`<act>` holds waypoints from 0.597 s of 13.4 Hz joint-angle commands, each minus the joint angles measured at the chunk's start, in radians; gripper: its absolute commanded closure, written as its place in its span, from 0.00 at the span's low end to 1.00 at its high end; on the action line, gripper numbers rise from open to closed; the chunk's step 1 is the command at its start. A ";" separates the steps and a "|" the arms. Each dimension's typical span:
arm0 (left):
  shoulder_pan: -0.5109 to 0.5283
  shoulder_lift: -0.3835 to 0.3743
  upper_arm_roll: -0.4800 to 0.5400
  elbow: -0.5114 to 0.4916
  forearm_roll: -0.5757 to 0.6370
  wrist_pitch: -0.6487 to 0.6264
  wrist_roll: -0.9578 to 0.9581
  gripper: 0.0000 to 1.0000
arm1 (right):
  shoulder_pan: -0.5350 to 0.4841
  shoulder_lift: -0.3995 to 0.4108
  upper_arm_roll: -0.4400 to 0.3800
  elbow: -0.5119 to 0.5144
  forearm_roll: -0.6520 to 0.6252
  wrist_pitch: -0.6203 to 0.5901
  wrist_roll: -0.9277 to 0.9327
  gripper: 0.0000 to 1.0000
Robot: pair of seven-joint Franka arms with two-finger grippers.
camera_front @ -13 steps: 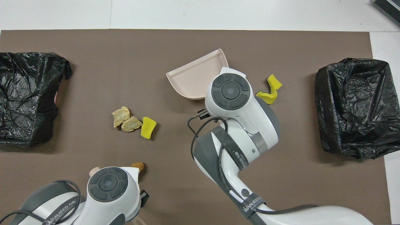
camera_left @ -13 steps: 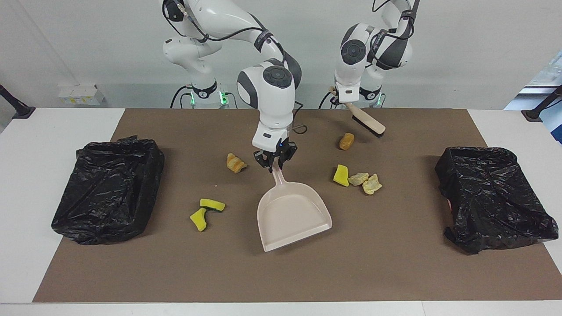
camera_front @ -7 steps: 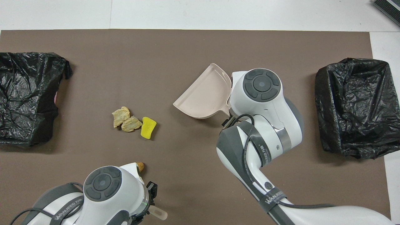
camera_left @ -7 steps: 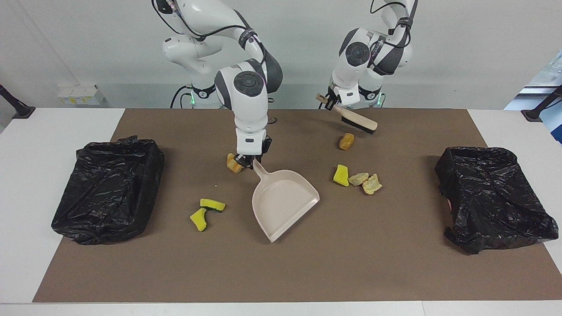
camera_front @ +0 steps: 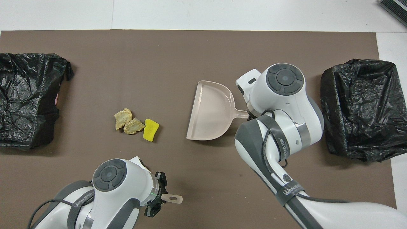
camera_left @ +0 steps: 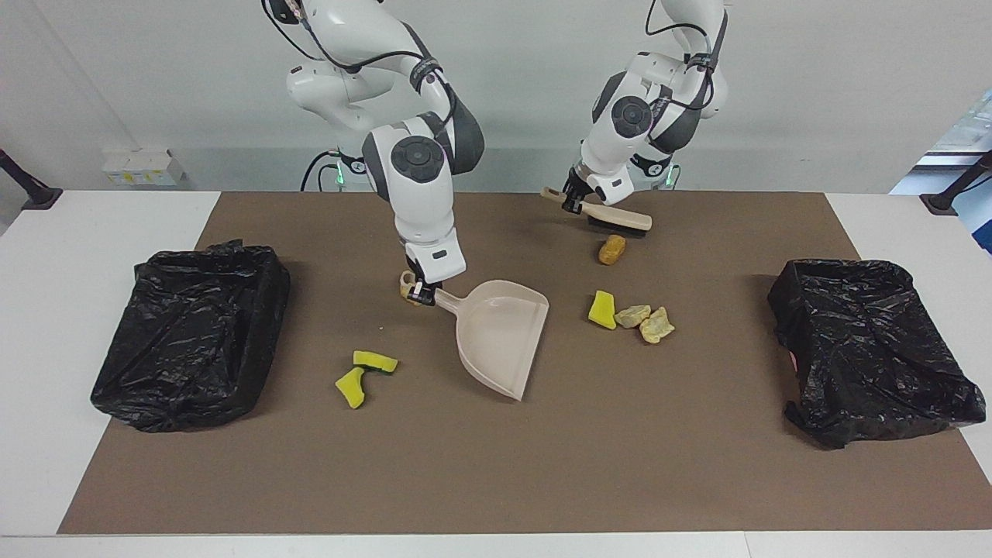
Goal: Sweep and dump trash in bin
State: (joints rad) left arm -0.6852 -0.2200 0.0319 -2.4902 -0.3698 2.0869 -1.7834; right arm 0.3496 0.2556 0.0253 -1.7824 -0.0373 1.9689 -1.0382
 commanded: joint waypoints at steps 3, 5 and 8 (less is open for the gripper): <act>0.087 0.105 0.011 0.115 -0.018 0.070 0.033 1.00 | 0.028 -0.048 0.010 -0.077 -0.110 0.068 -0.122 1.00; 0.124 0.119 0.011 0.129 -0.017 0.062 0.125 1.00 | 0.058 -0.039 0.010 -0.090 -0.136 0.105 -0.105 1.00; 0.156 0.120 0.014 0.129 -0.003 0.053 0.287 1.00 | 0.071 -0.039 0.010 -0.106 -0.162 0.133 -0.115 1.00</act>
State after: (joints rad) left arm -0.5493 -0.1123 0.0498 -2.3766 -0.3740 2.1490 -1.5923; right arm 0.4185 0.2415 0.0303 -1.8438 -0.1624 2.0696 -1.1332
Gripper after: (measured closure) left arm 0.731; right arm 0.674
